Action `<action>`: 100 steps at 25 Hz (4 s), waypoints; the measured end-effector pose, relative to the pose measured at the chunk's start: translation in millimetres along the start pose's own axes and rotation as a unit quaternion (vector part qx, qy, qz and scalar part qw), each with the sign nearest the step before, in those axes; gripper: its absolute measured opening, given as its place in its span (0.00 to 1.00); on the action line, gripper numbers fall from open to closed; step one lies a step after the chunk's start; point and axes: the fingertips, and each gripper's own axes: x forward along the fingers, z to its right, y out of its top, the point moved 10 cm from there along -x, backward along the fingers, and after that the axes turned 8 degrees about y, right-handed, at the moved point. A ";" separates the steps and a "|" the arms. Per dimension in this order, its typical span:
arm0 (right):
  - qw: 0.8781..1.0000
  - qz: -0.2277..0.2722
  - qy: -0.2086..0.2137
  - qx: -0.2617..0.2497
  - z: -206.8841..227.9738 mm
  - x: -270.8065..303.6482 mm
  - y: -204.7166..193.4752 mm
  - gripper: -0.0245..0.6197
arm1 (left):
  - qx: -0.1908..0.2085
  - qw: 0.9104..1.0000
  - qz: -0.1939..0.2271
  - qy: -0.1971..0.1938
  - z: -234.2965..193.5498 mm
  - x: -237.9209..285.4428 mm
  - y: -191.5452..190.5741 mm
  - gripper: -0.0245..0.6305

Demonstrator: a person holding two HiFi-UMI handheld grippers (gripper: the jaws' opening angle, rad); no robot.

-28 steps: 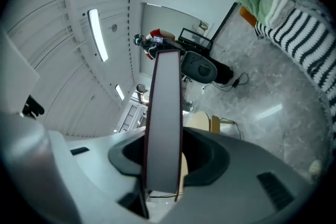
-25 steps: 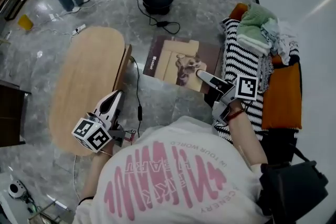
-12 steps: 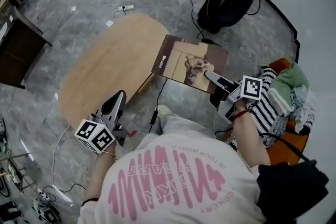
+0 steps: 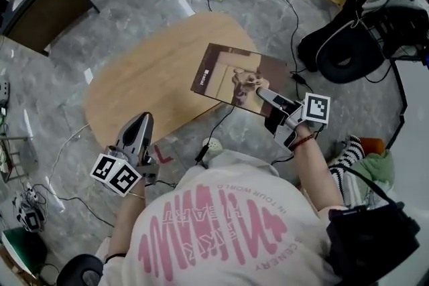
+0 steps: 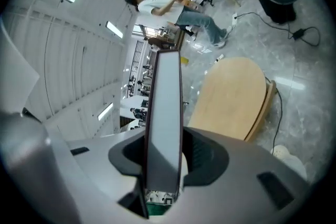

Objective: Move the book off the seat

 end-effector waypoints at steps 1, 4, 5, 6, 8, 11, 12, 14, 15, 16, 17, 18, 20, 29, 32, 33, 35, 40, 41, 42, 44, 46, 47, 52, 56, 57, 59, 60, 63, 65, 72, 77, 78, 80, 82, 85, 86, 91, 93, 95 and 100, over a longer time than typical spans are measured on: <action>1.000 -0.020 0.001 0.001 2.9 14.5 8.7 0.29 | -0.003 1.000 0.004 0.015 -2.4 0.1 1.0 0.05; 0.997 -0.079 0.000 0.012 17.2 56.3 31.5 0.29 | -0.018 0.998 0.018 0.063 -8.5 -1.6 2.3 0.05; 0.995 -0.096 -0.001 0.014 22.0 68.1 36.8 0.29 | -0.022 0.996 0.024 0.077 -9.5 -3.1 2.1 0.05; 0.994 -0.112 -0.001 0.017 26.2 78.6 40.7 0.29 | -0.025 0.995 0.031 0.090 -9.7 -5.3 1.4 0.05; 0.989 -0.144 0.001 0.019 33.3 99.0 46.0 0.29 | -0.032 0.992 0.044 0.115 -8.5 -12.4 -1.9 0.05; 0.981 -0.192 0.005 0.023 42.9 135.3 48.6 0.29 | -0.051 0.985 0.060 0.153 -8.3 -28.2 -6.6 0.05; 0.978 -0.206 0.007 0.028 46.1 147.9 47.3 0.29 | -0.059 0.982 0.064 0.167 -7.6 -34.5 -7.8 0.05; 0.971 -0.233 0.013 0.043 55.0 171.4 40.3 0.29 | -0.075 0.975 0.073 0.196 -3.5 -48.9 -12.0 0.05; 0.968 -0.245 0.015 0.051 60.7 182.1 35.2 0.29 | -0.082 0.971 0.077 0.210 -1.2 -56.3 -15.0 0.05; 0.965 -0.255 0.016 0.058 66.6 192.0 29.2 0.29 | -0.087 0.968 0.079 0.223 0.6 -63.5 -18.1 0.05; 0.962 -0.264 0.016 0.063 72.5 201.0 22.3 0.29 | -0.089 0.965 0.081 0.234 2.0 -70.9 -21.3 0.05; 0.960 -0.272 0.015 0.066 78.3 209.0 14.4 0.29 | -0.089 0.962 0.083 0.245 3.5 -78.8 -24.4 0.05; 0.955 -0.287 0.014 0.071 90.6 222.2 -1.9 0.29 | -0.083 0.955 0.095 0.268 7.2 -94.8 -31.4 0.05; 0.952 -0.300 -0.031 0.059 137.6 259.3 -74.0 0.29 | -0.073 0.946 0.097 0.300 -6.0 -122.4 -59.1 0.05; 0.956 -0.276 -0.062 0.081 133.7 269.4 -96.8 0.29 | -0.086 0.951 0.088 0.283 -24.5 -120.6 -38.7 0.05; 0.957 -0.263 -0.072 0.093 133.3 271.2 -102.9 0.29 | -0.085 0.953 0.083 0.278 -30.9 -119.5 -29.8 0.05; 0.961 -0.237 -0.091 0.111 135.6 274.9 -114.0 0.29 | -0.077 0.959 0.071 0.265 -44.0 -119.0 -14.6 0.05; 0.969 -0.177 -0.120 0.121 146.3 280.4 -148.1 0.29 | -0.064 0.969 0.037 0.235 -77.4 -138.5 3.1 0.05; 0.971 -0.166 -0.121 0.126 150.8 279.9 -151.4 0.29 | -0.063 0.970 0.030 0.231 -82.9 -138.8 3.8 0.05; 0.972 -0.155 -0.122 0.130 156.5 278.7 -153.7 0.29 | -0.061 0.972 0.023 0.227 -88.1 -137.5 3.1 0.05; 0.974 -0.139 -0.121 0.135 168.6 276.1 -158.3 0.29 | -0.060 0.973 0.012 0.221 -99.0 -134.1 -0.7 0.05; 0.976 -0.127 -0.111 0.140 176.5 276.8 -163.1 0.29 | -0.060 0.975 0.003 0.213 -110.2 -130.5 -2.5 0.05; 0.976 -0.123 -0.108 0.142 178.4 278.7 -164.7 0.29 | -0.062 0.976 -0.001 0.208 -115.6 -127.6 -1.1 0.05; 0.971 -0.122 -0.153 0.137 182.2 282.6 -173.6 0.29 | -0.075 0.980 -0.031 0.182 -138.2 -107.6 15.8 0.05; 0.966 -0.101 -0.151 0.185 196.2 264.6 -190.9 0.30 | -0.079 0.982 -0.029 0.172 -145.1 -107.4 11.3 0.05; 0.965 -0.100 -0.149 0.192 199.2 261.8 -192.3 0.30 | -0.080 0.982 -0.028 0.171 -145.9 -108.1 10.5 0.05; 0.963 -0.107 -0.157 0.192 203.2 258.7 -192.8 0.33 | -0.083 0.981 -0.027 0.172 -148.0 -110.6 10.3 0.05; 0.962 -0.110 -0.162 0.189 204.5 257.6 -192.3 0.35 | -0.085 0.981 -0.028 0.174 -148.9 -112.2 10.3 0.05; 0.963 -0.112 -0.171 0.178 206.0 254.6 -190.0 0.37 | -0.083 0.979 -0.029 0.184 -149.0 -118.3 9.8 0.05; 0.962 -0.111 -0.183 0.166 207.2 253.3 -190.8 0.38 | -0.079 0.978 -0.031 0.192 -148.3 -122.4 10.0 0.05; 0.956 -0.104 -0.223 0.159 212.5 253.1 -197.2 0.46 | -0.075 0.976 -0.029 0.204 -144.1 -130.4 13.8 0.05; 0.954 -0.106 -0.227 0.166 229.5 256.9 -202.8 0.49 | -0.081 0.972 -0.027 0.220 -145.2 -135.3 1.1 0.05; 0.954 -0.103 -0.228 0.165 229.2 256.7 -202.9 0.50 | -0.082 0.971 -0.027 0.221 -142.9 -137.4 0.6 0.05; 0.954 -0.101 -0.232 0.160 229.5 256.5 -203.3 0.50 | -0.080 0.971 -0.027 0.225 -139.9 -141.4 -0.6 0.05; 0.951 -0.102 -0.246 0.159 235.1 257.1 -205.3 0.51 | -0.080 0.969 -0.024 0.234 -141.3 -144.1 -3.2 0.05; 0.940 -0.106 -0.282 0.158 240.2 255.7 -205.9 0.55 | -0.085 0.966 -0.014 0.245 -140.9 -144.9 -3.9 0.05; 0.939 -0.110 -0.288 0.156 241.5 254.5 -205.4 0.55 | -0.084 0.966 -0.013 0.245 -138.8 -143.9 -4.0 0.05; 0.926 -0.151 -0.304 0.165 251.6 247.6 -204.7 0.55 | -0.076 0.964 -0.009 0.254 -127.0 -138.9 -6.6 0.05; 0.922 -0.172 -0.307 0.161 251.1 243.4 -199.9 0.56 | -0.073 0.963 -0.004 0.259 -119.5 -137.1 -4.8 0.05; 0.921 -0.184 -0.301 0.163 248.7 237.3 -193.6 0.56 | -0.067 0.963 -0.001 0.260 -111.5 -133.7 -2.6 0.05; 0.926 -0.149 -0.294 0.185 241.5 199.6 -151.3 0.56 | -0.066 0.966 0.012 0.251 -91.4 -111.4 -0.1 0.05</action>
